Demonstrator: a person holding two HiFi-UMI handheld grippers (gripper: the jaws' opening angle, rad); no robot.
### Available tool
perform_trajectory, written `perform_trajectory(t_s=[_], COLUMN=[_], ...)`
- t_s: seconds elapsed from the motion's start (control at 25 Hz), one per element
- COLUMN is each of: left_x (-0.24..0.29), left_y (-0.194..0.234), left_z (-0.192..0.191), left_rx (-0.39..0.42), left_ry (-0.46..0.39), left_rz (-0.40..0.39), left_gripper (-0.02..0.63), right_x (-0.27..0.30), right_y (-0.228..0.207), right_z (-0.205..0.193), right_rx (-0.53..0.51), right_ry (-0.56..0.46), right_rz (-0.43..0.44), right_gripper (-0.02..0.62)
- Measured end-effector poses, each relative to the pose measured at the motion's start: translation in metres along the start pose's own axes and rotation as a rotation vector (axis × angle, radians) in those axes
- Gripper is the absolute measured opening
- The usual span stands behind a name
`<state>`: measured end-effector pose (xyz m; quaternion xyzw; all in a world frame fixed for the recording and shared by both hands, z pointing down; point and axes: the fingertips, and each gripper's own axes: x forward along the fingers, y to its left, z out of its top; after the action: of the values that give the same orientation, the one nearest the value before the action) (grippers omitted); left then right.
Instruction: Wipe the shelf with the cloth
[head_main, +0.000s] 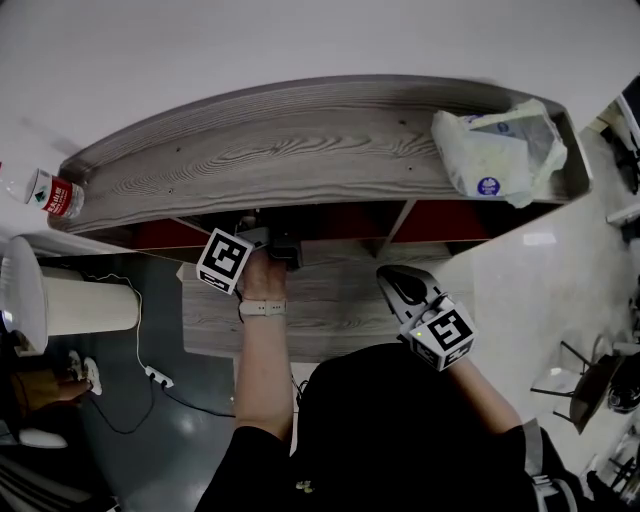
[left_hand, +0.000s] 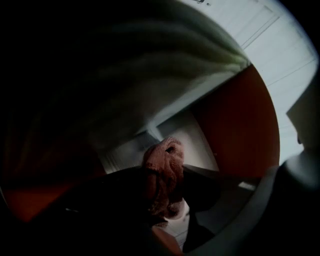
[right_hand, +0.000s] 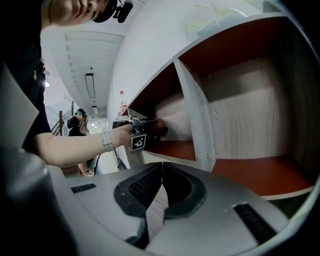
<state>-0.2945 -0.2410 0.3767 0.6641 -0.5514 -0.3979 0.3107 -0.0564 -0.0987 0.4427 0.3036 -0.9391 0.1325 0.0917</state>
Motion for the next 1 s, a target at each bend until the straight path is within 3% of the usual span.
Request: perform_trajectory(t_s=[0.16,0.32,0.48,0.84,1.0], left_x=[0.008,0.020,0.025,0.038,0.041], left_y=[-0.010,-0.038,-0.045,-0.079,-0.085], left_z=[-0.027,-0.063,-0.091,-0.157,-0.166], left_rx=[-0.007,-0.062,-0.040,-0.075,-0.092], left_ry=[0.065,0.127,0.177,0.312,0.303], left_rz=[-0.003,-0.079,-0.069,-0.140,-0.151], left_gripper=[0.163,0.163,0.163,0.163,0.163], right_x=[-0.008,-0.020,-0.039,-0.074,-0.083], right_y=[-0.011,-0.020,-0.034,-0.057,-0.061], right_z=[-0.005,0.004,-0.002,-0.013,-0.010], right_rx=[-0.007,0.019,0.012,0.014,-0.003], right_ry=[-0.008,-0.026,-0.029,-0.025,-0.027], right_rz=[-0.020,-0.063,-0.098,-0.154,-0.158], right_gripper=[-0.003,-0.003,-0.003,-0.003,-0.003])
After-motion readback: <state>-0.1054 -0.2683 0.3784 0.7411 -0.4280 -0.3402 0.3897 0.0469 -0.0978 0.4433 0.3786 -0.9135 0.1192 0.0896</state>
